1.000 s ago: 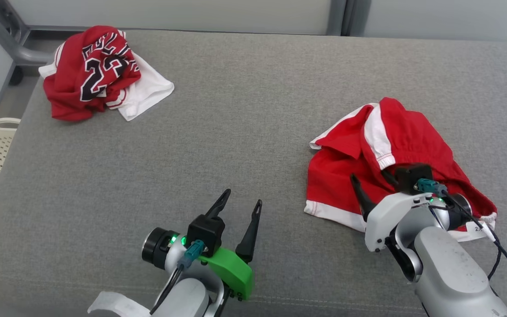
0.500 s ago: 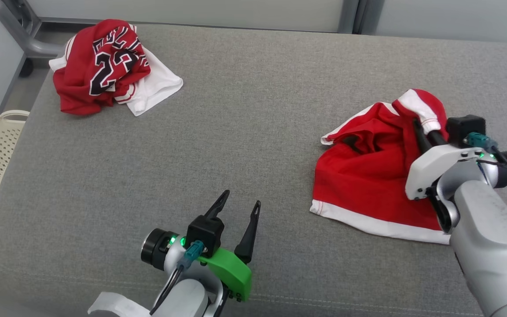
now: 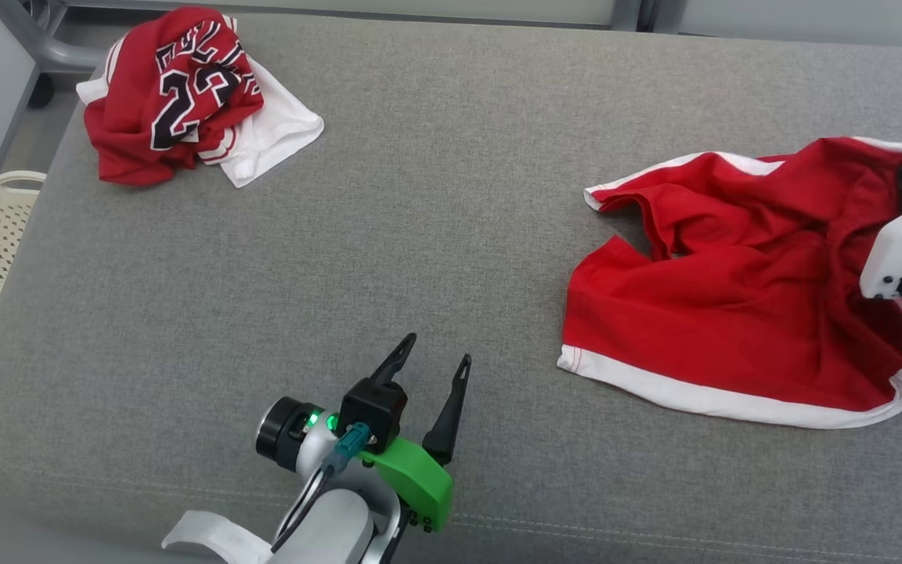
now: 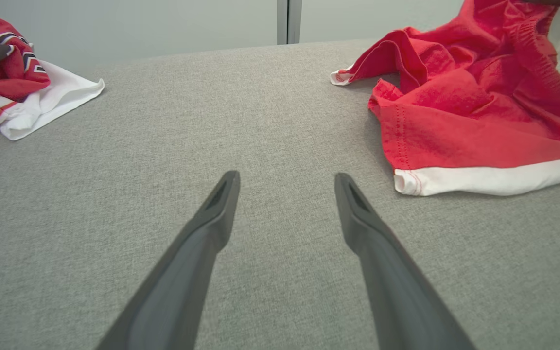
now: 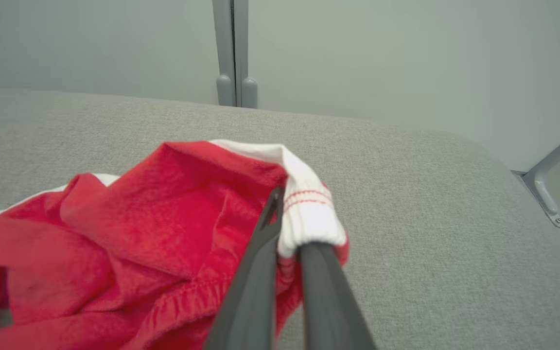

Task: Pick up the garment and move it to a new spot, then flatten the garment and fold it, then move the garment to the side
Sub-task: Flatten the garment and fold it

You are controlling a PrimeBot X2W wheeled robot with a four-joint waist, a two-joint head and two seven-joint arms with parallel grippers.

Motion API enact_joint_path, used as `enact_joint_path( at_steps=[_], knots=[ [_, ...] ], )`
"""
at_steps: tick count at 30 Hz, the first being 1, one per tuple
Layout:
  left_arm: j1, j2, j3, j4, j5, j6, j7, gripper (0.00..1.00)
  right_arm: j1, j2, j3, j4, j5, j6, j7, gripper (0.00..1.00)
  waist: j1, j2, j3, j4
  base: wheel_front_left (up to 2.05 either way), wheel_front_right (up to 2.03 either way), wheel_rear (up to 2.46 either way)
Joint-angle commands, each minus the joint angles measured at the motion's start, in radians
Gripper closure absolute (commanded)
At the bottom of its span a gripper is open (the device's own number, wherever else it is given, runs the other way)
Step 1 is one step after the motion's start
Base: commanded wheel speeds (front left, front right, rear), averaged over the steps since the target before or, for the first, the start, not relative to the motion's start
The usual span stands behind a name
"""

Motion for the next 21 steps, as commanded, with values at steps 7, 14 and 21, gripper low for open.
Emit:
enact_joint_path(
  at_steps=[7, 14, 21],
  knots=[
    [-0.028, 0.005, 0.003, 0.005, 0.012, -0.002, -0.002, 0.00, -0.063, -0.051, 0.003, 0.117, 0.006, -0.002, -0.019, 0.00, 0.0000, 0.0000, 0.029, 0.006, 0.00, 0.00, 0.00],
    [-0.015, 0.014, 0.017, 0.000, 0.004, 0.010, -0.002, 0.00, -0.036, -0.058, 0.062, 0.154, 0.054, -0.002, -0.036, 0.00, 0.0000, 0.0000, 0.017, -0.040, 0.00, 0.00, 0.00],
    [0.003, 0.034, 0.037, -0.018, -0.006, 0.019, -0.002, 0.00, 0.025, -0.064, 0.202, 0.058, 0.156, -0.002, -0.052, 0.00, 0.0000, 0.0000, -0.007, -0.120, 0.00, 0.00, 0.00]
  ],
)
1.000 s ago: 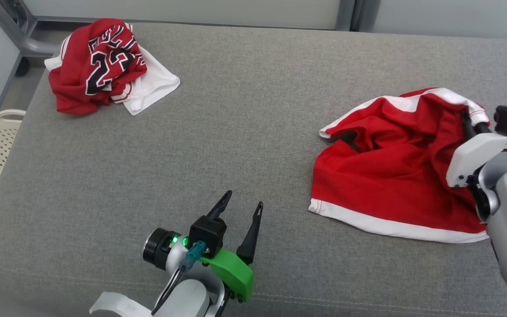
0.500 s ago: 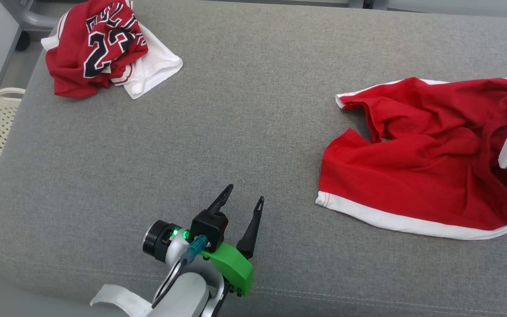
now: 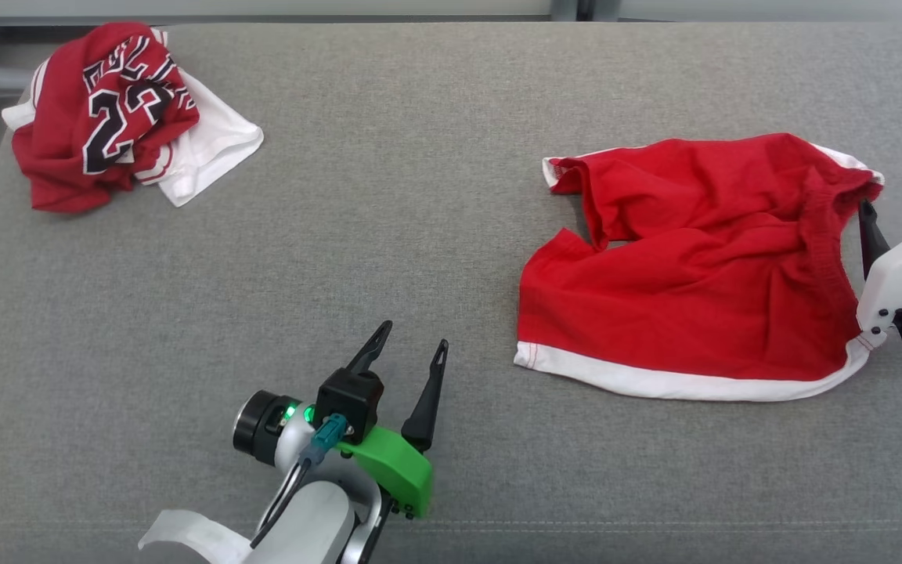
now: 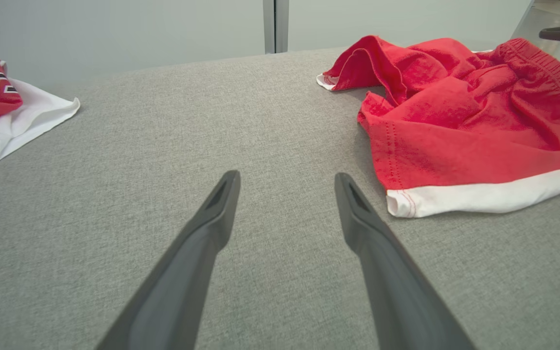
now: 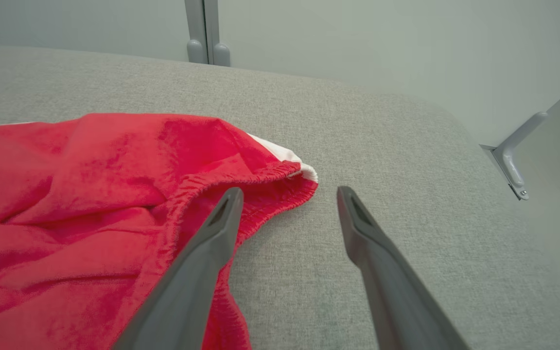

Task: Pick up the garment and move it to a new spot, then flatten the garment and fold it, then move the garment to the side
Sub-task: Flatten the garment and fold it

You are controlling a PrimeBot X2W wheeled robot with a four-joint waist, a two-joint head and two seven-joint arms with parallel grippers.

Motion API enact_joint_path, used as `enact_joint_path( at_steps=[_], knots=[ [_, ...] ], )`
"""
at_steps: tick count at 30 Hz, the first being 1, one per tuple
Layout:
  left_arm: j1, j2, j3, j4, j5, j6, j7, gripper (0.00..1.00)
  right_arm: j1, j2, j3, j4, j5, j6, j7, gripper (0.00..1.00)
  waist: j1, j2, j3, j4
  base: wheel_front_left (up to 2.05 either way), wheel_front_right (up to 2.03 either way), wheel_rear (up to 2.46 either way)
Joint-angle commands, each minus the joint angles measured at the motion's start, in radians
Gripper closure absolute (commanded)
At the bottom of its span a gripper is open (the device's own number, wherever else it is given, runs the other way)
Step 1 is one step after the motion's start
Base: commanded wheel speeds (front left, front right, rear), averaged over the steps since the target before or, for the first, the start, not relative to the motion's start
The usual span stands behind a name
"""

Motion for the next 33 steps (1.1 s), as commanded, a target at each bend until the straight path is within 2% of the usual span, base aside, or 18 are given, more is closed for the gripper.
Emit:
enact_joint_path(
  at_steps=[1, 7, 14, 24, 33],
  knots=[
    [0.015, 0.012, 0.007, -0.007, -0.007, 0.004, -0.002, 0.00, 0.031, -0.016, 0.031, -0.038, 0.034, -0.002, -0.014, 0.00, 0.0000, 0.0000, -0.022, -0.052, 0.00, 0.00, 0.00],
    [0.038, 0.026, 0.016, -0.019, -0.018, 0.010, 0.001, 0.00, 0.107, -0.027, 0.123, -0.192, 0.118, -0.002, -0.050, 0.00, 0.0000, 0.0000, -0.048, -0.127, 0.00, 0.00, 0.00],
    [0.064, 0.042, 0.020, -0.033, -0.036, 0.017, 0.010, 0.00, 0.206, -0.002, 0.141, -0.349, 0.128, -0.002, -0.073, 0.00, 0.0000, 0.0000, -0.080, -0.195, 0.00, 0.00, 0.00],
    [0.104, 0.047, 0.023, -0.052, -0.062, 0.028, 0.018, 0.00, 0.350, 0.063, 0.058, -0.500, 0.031, -0.002, -0.078, 0.00, 0.0000, 0.0000, -0.124, -0.225, 0.00, 0.00, 0.00],
    [0.152, 0.070, 0.067, -0.093, -0.089, 0.067, 0.006, 0.00, 0.497, 0.177, -0.049, -0.640, -0.067, -0.002, -0.072, 0.00, 0.0000, 0.0000, -0.163, -0.222, 0.00, 0.00, 0.00]
  ],
)
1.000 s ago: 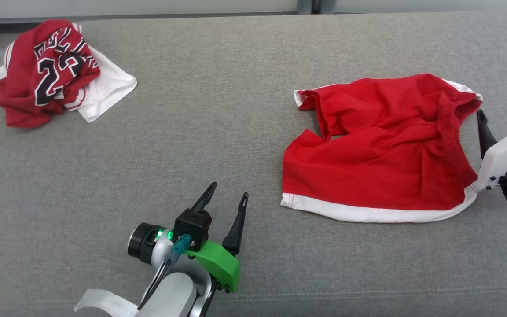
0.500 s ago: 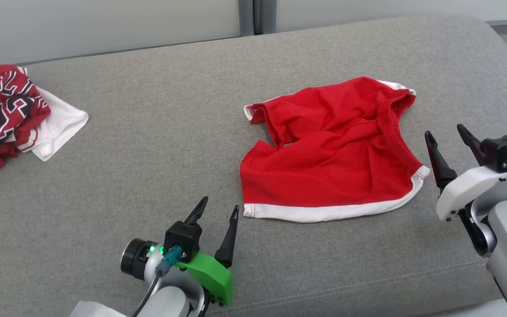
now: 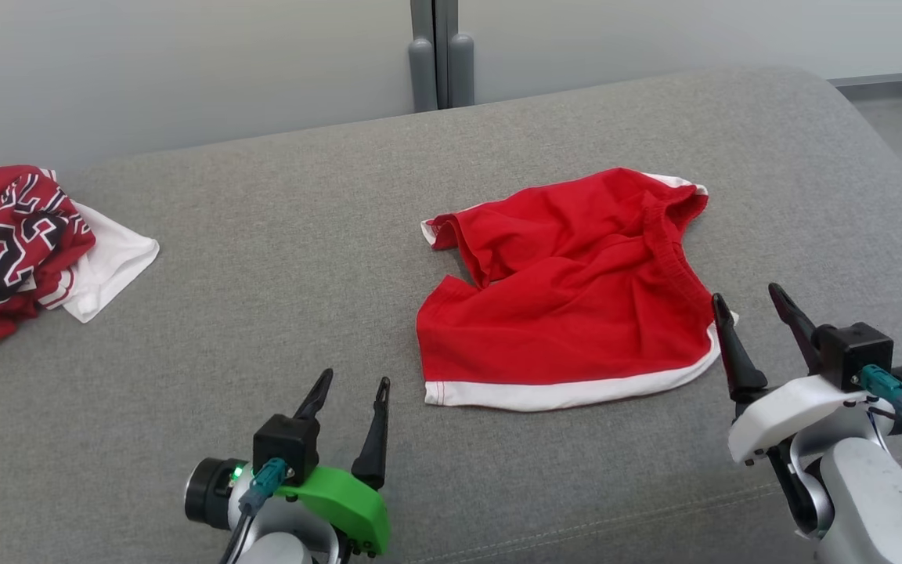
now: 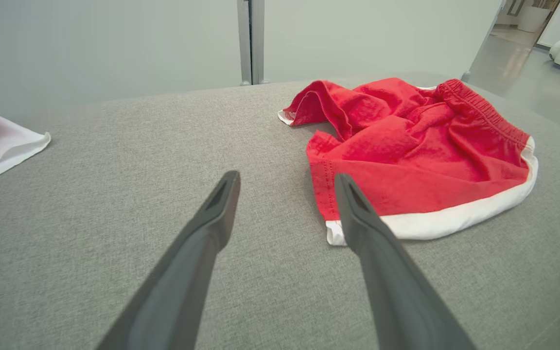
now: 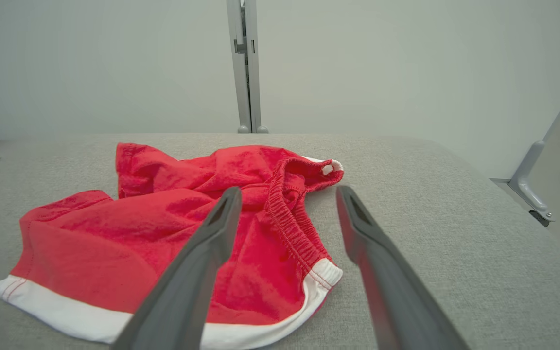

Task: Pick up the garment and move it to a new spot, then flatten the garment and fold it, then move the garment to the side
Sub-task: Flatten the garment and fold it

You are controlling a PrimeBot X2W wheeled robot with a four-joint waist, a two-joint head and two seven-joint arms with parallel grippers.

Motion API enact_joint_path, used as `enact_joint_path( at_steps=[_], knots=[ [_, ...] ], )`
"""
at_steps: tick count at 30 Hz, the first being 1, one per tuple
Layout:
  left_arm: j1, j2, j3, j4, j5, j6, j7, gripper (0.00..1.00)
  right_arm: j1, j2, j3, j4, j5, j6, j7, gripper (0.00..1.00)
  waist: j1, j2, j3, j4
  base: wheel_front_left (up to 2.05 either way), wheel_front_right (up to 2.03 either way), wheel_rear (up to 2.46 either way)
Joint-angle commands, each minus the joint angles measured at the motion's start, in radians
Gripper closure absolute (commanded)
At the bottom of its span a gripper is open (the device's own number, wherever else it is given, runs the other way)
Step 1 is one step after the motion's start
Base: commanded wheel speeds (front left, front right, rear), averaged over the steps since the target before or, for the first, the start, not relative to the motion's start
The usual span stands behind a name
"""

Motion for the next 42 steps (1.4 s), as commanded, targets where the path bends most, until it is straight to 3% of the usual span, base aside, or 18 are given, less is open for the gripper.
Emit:
enact_joint_path(
  at_steps=[1, 23, 42],
  knots=[
    [0.020, 0.013, 0.012, -0.011, -0.006, 0.009, -0.008, 0.00, 0.021, 0.011, -0.009, -0.017, -0.013, -0.002, 0.004, 0.00, 0.0000, -0.0001, -0.008, 0.005, 0.00, 0.00, 0.00],
    [0.257, 0.151, 0.229, -0.256, -0.058, 0.137, -0.016, 0.00, 0.158, 0.115, -0.099, -0.202, -0.116, -0.002, 0.070, 0.00, 0.0000, -0.0001, -0.057, 0.086, 0.00, 0.00, 0.00],
    [0.342, 0.171, 0.255, -0.328, -0.068, 0.158, -0.012, 0.00, 0.196, 0.134, -0.103, -0.217, -0.118, -0.002, 0.086, 0.00, 0.0000, -0.0001, -0.073, 0.081, 0.00, 0.00, 0.00]
  ],
)
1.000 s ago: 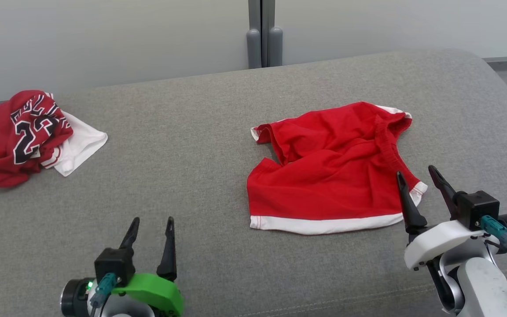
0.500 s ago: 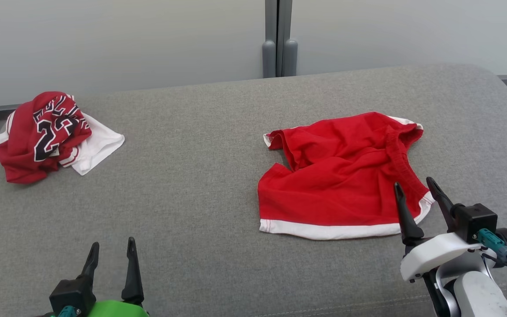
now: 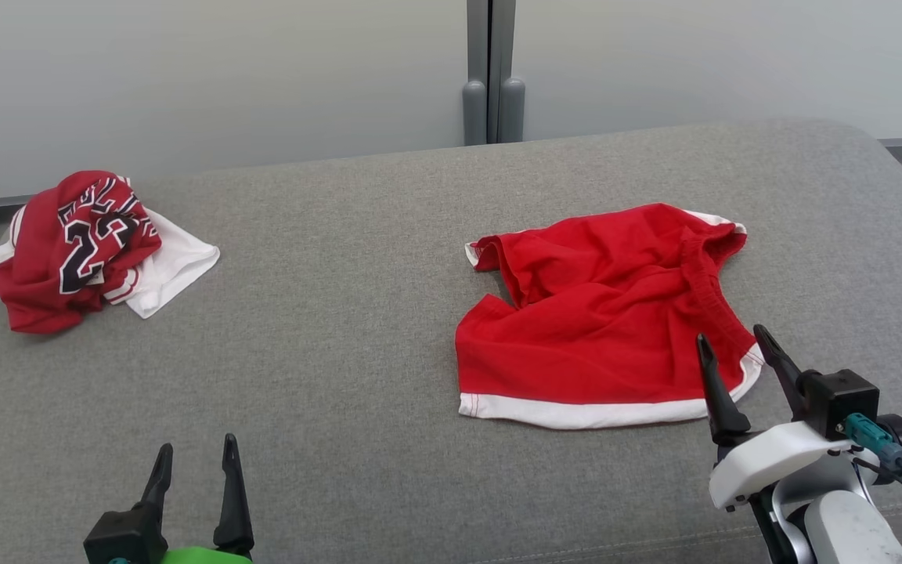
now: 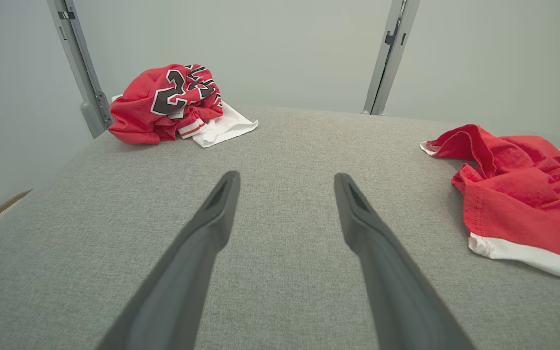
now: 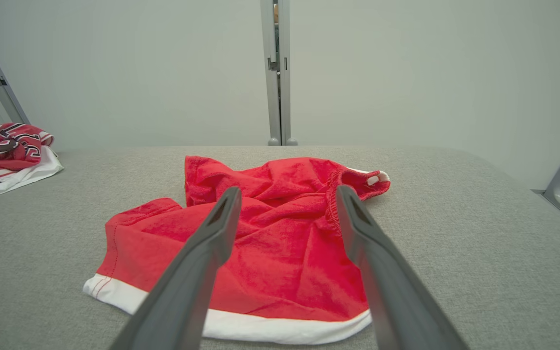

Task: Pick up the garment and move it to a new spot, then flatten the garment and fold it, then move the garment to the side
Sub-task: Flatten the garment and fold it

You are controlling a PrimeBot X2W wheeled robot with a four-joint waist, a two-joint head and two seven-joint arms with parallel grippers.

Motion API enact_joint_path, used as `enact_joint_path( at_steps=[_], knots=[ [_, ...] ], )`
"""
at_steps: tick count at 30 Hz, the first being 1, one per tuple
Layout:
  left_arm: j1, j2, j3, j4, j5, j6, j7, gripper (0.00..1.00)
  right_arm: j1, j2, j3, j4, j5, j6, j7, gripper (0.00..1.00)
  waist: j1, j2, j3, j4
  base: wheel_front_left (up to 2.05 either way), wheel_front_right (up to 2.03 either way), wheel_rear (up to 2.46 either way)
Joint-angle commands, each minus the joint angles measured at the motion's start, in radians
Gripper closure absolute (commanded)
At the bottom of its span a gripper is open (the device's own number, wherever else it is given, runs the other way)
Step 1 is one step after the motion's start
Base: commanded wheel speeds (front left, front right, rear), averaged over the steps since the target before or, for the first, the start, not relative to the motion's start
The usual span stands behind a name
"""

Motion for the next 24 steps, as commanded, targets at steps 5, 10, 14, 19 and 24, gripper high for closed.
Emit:
enact_joint_path(
  at_steps=[5, 10, 14, 19, 24],
  knots=[
    [-0.005, 0.012, -0.018, 0.001, 0.012, -0.010, 0.015, 0.00, 0.011, -0.006, 0.002, -0.008, -0.004, -0.002, 0.003, 0.00, 0.0000, 0.0000, 0.003, -0.004, 0.00, 0.00, 0.00],
    [-0.070, 0.001, -0.073, 0.042, 0.026, -0.048, 0.063, 0.00, 0.005, -0.008, 0.000, -0.007, -0.003, -0.002, 0.005, 0.00, 0.0000, 0.0000, 0.014, -0.018, 0.00, 0.00, 0.00],
    [-0.146, -0.034, -0.135, 0.097, 0.029, -0.104, 0.114, 0.00, -0.005, -0.008, 0.005, -0.002, -0.004, -0.001, 0.009, 0.00, 0.0000, 0.0000, 0.028, -0.042, 0.00, 0.00, 0.00],
    [-0.248, -0.088, -0.208, 0.193, 0.023, -0.186, 0.172, 0.00, -0.025, -0.010, 0.011, -0.006, -0.006, -0.002, 0.008, 0.00, 0.0000, 0.0000, 0.062, -0.087, 0.00, 0.00, 0.00],
    [-0.348, -0.153, -0.244, 0.338, 0.002, -0.260, 0.198, 0.00, -0.050, -0.011, 0.011, -0.004, -0.007, -0.001, -0.001, 0.00, 0.0000, 0.0000, 0.113, -0.147, 0.00, 0.00, 0.00]
  ],
)
